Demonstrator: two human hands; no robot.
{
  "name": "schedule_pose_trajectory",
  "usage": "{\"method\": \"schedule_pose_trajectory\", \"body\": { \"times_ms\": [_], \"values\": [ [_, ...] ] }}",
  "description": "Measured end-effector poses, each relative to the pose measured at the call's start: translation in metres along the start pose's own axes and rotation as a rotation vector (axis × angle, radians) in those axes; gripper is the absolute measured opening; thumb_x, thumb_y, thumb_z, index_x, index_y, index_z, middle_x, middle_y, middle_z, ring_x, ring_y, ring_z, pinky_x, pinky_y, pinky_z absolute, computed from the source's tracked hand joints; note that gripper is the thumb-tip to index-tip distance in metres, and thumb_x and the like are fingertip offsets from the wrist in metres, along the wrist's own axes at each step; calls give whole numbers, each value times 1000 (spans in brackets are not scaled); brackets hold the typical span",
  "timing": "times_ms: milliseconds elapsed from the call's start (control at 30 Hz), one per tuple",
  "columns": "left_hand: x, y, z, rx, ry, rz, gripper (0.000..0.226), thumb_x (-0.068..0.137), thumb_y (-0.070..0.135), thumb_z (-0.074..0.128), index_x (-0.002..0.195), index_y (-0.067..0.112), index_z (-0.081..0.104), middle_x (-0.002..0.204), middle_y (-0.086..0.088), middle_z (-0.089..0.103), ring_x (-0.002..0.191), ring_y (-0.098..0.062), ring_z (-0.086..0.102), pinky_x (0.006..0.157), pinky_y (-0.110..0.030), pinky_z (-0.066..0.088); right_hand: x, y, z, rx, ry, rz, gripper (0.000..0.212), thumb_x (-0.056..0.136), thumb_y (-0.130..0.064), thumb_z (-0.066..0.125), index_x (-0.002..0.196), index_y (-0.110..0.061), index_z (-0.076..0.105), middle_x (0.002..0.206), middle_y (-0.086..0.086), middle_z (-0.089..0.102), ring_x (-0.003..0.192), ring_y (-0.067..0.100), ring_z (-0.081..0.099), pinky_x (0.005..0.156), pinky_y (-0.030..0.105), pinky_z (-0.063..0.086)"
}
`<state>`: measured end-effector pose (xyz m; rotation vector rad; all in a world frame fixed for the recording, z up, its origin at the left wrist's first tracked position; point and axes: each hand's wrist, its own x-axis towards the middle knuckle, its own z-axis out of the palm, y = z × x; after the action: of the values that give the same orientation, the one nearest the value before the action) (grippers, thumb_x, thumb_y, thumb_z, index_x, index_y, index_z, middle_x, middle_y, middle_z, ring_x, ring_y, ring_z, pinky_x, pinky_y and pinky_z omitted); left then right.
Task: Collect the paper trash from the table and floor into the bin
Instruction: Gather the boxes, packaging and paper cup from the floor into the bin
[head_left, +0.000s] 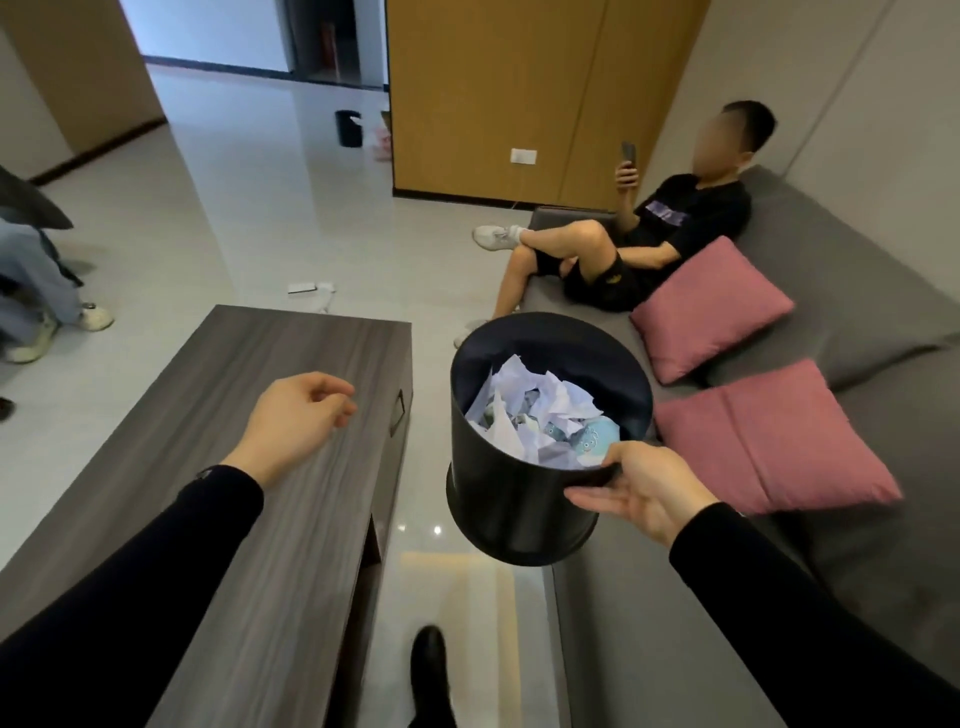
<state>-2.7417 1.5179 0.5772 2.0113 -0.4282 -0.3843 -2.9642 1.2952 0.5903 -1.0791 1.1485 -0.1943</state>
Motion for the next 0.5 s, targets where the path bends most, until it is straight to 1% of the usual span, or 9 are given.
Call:
{"method": "schedule_pose_trajectory", "body": {
  "times_ms": [33,133,167,233,300,333,367,500],
  "values": [
    [22,1,7,-13,3,2,22,83,8,52,76,25,63,80,-1,70,74,-18,65,77,-37,52,21,-12,5,0,-10,13,46,86,7,39,131,4,42,107,25,62,49,37,69,41,32,56],
    [92,8,27,-54,5,-6,22,84,7,51,78,24,63,79,-1,70,72,-15,64,71,-32,50,80,-51,30,14,-35,37,44,86,6,40,129,4,45,91,21,61,46,36,67,40,33,56],
    [116,11,31,-71,6,-13,21,84,6,51,79,22,63,80,-1,70,71,-15,64,69,-30,49,98,-66,40,21,-35,46,43,86,6,40,128,5,46,90,20,61,44,36,67,40,34,56],
    [164,20,37,-94,-10,-40,19,85,6,51,83,21,64,81,-2,70,72,-15,63,66,-27,48,132,-96,60,22,-21,53,42,85,7,41,127,6,46,98,23,62,43,36,66,39,34,56],
    [210,27,41,-102,-13,-65,18,85,7,51,88,18,65,81,-2,70,74,-16,64,66,-27,48,166,-127,76,13,-28,59,43,84,7,42,127,8,46,112,27,60,43,37,66,39,34,56],
    [231,31,42,-100,-10,-76,18,85,7,51,90,16,66,81,-2,70,75,-17,65,67,-28,48,181,-142,84,18,-32,61,42,84,7,43,126,8,46,115,28,59,44,37,67,39,34,56],
    [251,37,42,-97,-11,-88,18,84,7,52,90,16,66,81,-2,70,76,-17,65,66,-28,49,195,-157,90,22,-31,56,42,84,7,43,125,9,46,116,29,59,44,37,67,39,34,56],
    [323,59,44,-119,-12,-106,17,83,6,54,81,19,65,79,-2,69,73,-15,63,65,-26,48,247,-219,115,12,-43,33,41,84,7,43,125,9,46,117,29,58,45,37,67,40,33,56]
  ]
}}
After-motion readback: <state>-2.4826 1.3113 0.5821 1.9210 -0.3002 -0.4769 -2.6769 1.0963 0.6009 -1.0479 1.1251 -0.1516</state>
